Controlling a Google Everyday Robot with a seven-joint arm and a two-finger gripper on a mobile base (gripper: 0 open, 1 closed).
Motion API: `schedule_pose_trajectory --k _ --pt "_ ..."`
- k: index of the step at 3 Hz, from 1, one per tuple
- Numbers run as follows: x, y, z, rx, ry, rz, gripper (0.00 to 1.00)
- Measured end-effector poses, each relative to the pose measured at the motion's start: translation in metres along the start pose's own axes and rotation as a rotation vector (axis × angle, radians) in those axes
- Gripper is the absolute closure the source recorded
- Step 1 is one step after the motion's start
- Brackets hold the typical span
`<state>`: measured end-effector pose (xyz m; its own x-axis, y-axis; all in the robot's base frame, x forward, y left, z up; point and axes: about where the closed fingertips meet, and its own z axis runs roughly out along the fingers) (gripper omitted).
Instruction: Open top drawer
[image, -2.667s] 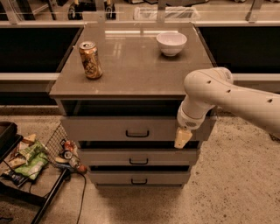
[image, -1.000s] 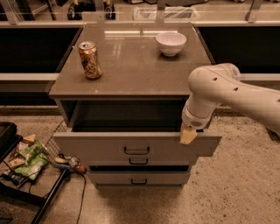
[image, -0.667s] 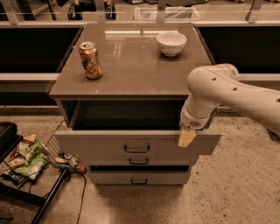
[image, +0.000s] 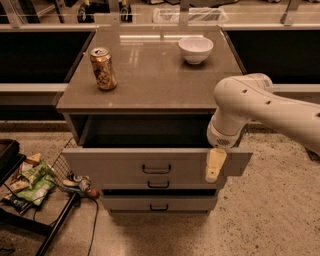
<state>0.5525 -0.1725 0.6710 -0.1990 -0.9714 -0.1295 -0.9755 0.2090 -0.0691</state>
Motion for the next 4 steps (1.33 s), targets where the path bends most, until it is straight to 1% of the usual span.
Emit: schedule_pose_trajectory --k 1,2,3,4 --pt "0.005 0.017 0.010 -0.019 0.009 0.012 0.17" --pt "0.011 0.057 0.018 -0.041 0.006 0.048 0.41" --pt "0.014 0.071 0.023 -0.054 0.011 0.055 0.64" --pt "0.023 0.107 0.020 -0.072 0.040 0.075 0.87"
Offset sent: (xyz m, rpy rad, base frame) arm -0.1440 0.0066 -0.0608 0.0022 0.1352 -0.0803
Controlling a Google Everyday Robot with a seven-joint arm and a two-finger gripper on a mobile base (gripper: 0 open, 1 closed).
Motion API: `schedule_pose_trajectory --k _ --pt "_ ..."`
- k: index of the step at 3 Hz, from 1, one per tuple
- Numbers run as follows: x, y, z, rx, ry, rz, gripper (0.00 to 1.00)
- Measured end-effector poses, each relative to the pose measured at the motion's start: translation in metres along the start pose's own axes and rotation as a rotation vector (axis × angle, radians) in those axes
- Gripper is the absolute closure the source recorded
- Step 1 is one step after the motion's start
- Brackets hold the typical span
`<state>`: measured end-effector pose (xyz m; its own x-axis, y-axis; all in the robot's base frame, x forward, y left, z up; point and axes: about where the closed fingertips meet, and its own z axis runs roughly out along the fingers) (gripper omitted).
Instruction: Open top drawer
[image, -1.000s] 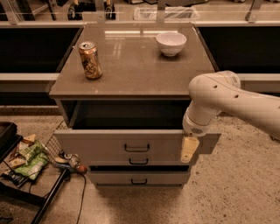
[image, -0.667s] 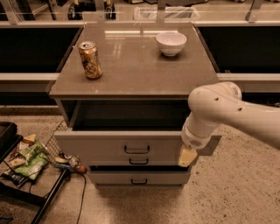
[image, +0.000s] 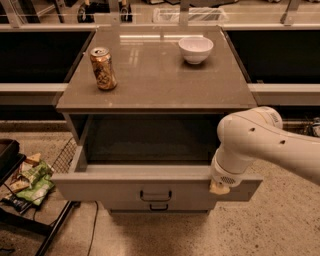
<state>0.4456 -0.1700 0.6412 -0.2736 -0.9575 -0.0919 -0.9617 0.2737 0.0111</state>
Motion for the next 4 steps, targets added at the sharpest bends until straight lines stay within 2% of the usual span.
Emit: schedule_pose_trajectory --k 1,3,4 --pt "0.0000 0.0000 0.0000 0.000 0.000 0.000 0.91" --pt "0.0005 0.0007 -0.0004 0.001 0.001 0.000 0.45" --pt "0.0010 0.0014 -0.0010 0.002 0.003 -0.001 0.14"
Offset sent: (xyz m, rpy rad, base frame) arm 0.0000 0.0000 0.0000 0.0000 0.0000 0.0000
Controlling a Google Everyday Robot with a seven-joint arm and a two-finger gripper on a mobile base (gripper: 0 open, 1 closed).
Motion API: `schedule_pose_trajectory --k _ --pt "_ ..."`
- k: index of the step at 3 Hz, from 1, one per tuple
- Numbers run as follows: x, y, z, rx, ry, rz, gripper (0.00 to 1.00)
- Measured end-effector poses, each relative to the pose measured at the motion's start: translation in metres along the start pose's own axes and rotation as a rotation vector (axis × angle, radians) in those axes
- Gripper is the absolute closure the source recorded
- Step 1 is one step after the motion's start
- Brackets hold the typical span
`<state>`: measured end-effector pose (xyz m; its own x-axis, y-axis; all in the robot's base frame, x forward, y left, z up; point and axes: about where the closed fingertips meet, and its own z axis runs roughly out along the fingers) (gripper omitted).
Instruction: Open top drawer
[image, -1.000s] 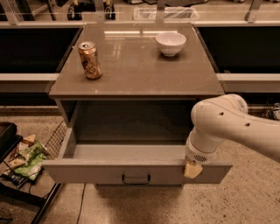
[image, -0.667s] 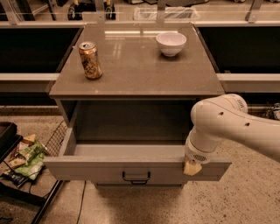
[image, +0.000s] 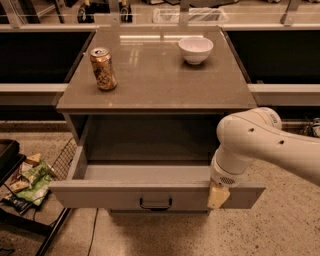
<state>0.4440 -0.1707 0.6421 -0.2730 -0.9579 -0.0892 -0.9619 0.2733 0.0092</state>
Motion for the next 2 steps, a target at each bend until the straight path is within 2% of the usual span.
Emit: schedule_pose_trajectory --k 1,2 --pt "0.000 0.000 0.000 0.001 0.001 0.000 0.00" --pt "0.006 0.013 0.008 -0.017 -0.012 0.003 0.00"
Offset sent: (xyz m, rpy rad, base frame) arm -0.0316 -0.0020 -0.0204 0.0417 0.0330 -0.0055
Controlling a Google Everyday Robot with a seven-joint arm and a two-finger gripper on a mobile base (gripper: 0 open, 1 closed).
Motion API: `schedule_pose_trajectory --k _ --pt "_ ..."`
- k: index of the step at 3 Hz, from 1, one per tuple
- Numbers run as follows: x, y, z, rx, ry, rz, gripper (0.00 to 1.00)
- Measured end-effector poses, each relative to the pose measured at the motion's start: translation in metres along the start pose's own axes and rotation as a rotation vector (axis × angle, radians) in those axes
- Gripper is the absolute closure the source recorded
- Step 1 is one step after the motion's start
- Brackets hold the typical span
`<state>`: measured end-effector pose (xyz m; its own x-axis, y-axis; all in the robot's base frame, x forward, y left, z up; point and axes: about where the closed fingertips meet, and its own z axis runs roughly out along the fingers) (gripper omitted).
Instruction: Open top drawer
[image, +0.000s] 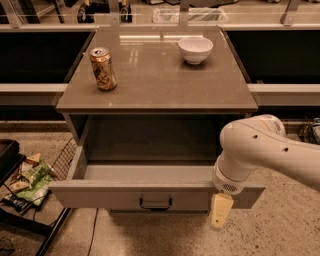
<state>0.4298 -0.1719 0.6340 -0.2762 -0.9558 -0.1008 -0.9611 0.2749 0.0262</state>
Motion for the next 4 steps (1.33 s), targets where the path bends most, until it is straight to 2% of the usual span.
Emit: schedule_pose_trajectory --k 1,2,3,4 --pt "0.011 0.033 0.012 -0.042 -0.017 0.016 0.26" --pt "0.010 0.033 0.009 -0.042 -0.017 0.016 0.49" --pt "0.017 0.065 -0.002 -0.040 0.030 0.019 0.72" --pt "0.017 0.065 -0.003 -0.039 0.031 0.019 0.70"
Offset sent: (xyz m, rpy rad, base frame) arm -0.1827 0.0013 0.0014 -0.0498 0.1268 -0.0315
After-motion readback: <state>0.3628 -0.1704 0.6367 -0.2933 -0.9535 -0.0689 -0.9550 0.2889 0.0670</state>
